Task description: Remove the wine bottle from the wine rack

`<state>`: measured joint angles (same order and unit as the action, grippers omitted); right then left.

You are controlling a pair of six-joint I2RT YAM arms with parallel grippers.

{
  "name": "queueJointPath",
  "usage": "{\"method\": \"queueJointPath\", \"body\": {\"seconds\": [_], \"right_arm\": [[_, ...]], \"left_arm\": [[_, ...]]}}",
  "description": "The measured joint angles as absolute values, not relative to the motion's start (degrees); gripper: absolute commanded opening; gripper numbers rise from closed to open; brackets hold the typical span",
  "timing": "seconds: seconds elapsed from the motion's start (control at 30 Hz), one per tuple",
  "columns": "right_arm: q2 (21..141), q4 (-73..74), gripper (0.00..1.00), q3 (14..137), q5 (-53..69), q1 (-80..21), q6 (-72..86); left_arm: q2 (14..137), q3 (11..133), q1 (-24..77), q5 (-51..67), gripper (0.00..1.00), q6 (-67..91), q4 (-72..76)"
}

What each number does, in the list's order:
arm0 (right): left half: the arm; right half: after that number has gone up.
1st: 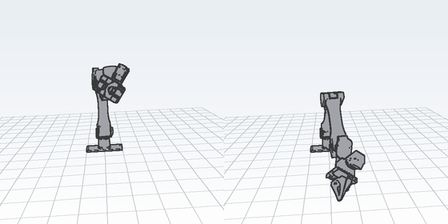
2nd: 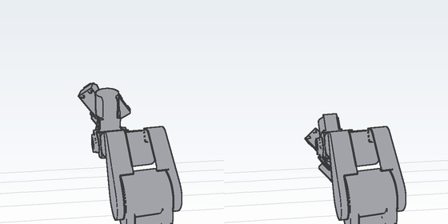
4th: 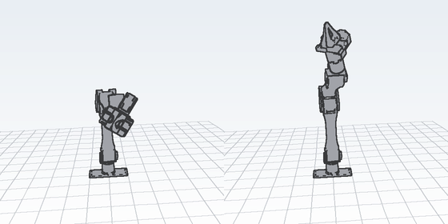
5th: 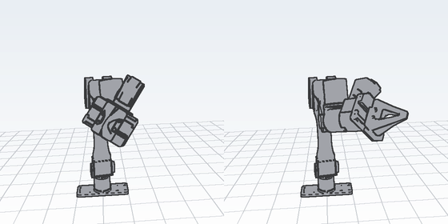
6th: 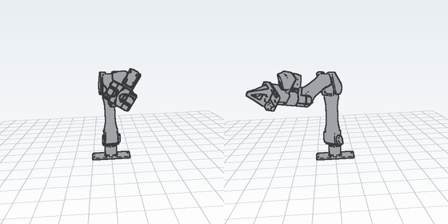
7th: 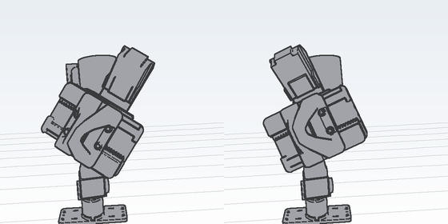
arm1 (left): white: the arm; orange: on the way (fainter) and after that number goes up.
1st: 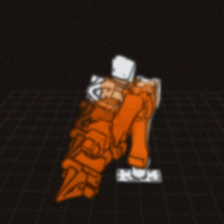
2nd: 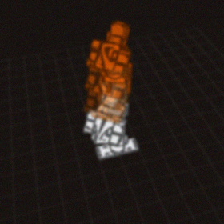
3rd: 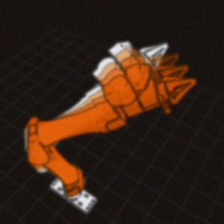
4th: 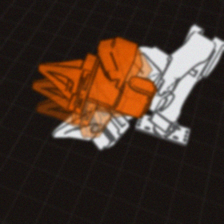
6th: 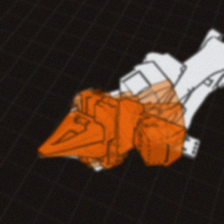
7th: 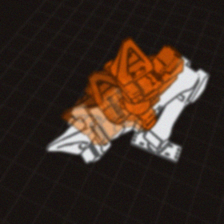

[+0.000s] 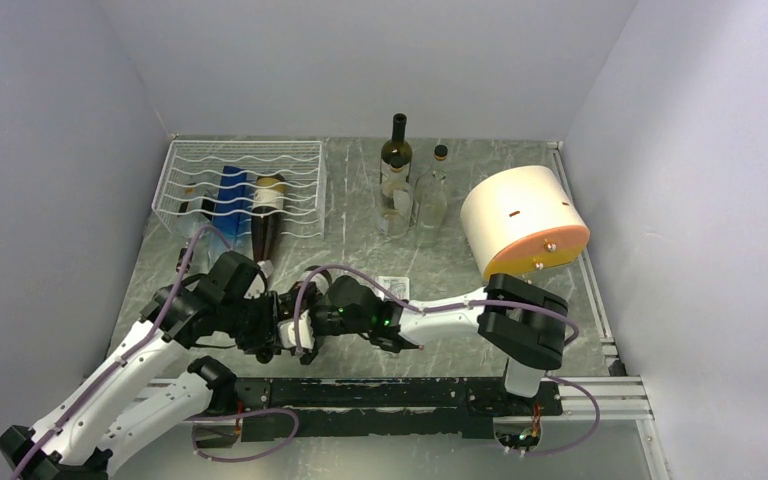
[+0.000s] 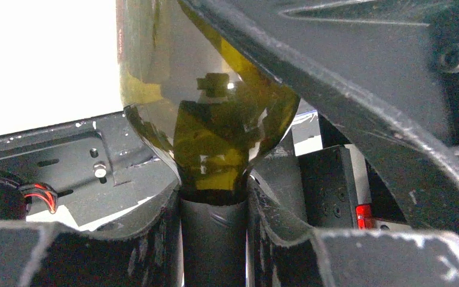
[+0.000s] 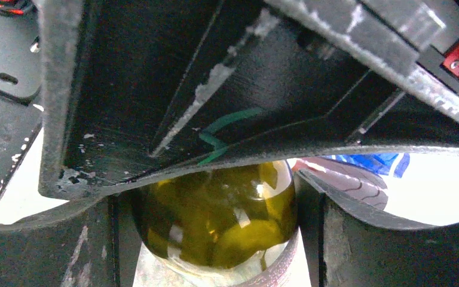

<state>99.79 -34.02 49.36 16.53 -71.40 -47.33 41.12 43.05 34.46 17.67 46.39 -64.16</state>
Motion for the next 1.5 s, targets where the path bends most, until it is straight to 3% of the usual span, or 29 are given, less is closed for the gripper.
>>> {"method": "queueJointPath", "body": {"seconds": [0.03,0.1,0.2,0.27,0.4,0.63,0.8,1.07,1.5], "right_arm": [[99.8,-34.2,0.52,49.3,16.4,-71.4,-46.9],[99.8,-36.0,0.44,48.6,16.2,-71.4,-46.2],[99.1,-40.9,0.35,45.5,15.0,-71.3,-43.3],[97.4,-43.5,0.32,43.2,14.5,-71.3,-40.9],[95.4,-46.0,0.30,40.5,12.4,-71.2,-37.7],[90.9,-54.3,0.13,33.1,4.8,-70.5,-30.2],[87.0,-55.0,0.00,31.2,-3.3,-67.9,-19.6],[81.7,-48.6,0.00,31.7,-15.0,-59.2,-4.5],[84.6,-46.4,0.00,36.4,-22.3,-49.6,2.7]], "left_arm": [[41.3,43.2,34.5,17.7,0.39,46.3,-64.4],[41.7,43.9,34.5,17.7,0.65,46.0,-64.8],[42.1,47.5,34.5,16.8,0.90,44.0,-64.7],[42.4,50.7,34.3,15.5,1.00,42.7,-64.9],[43.5,57.8,34.3,13.6,1.00,41.1,-65.4],[44.0,69.5,34.4,1.7,1.00,40.0,-64.9],[36.8,66.9,34.4,-8.7,0.99,40.1,-60.2],[25.6,53.5,34.4,-15.8,0.99,39.7,-52.1],[24.9,50.7,34.5,-18.5,0.99,38.5,-49.1]]}}
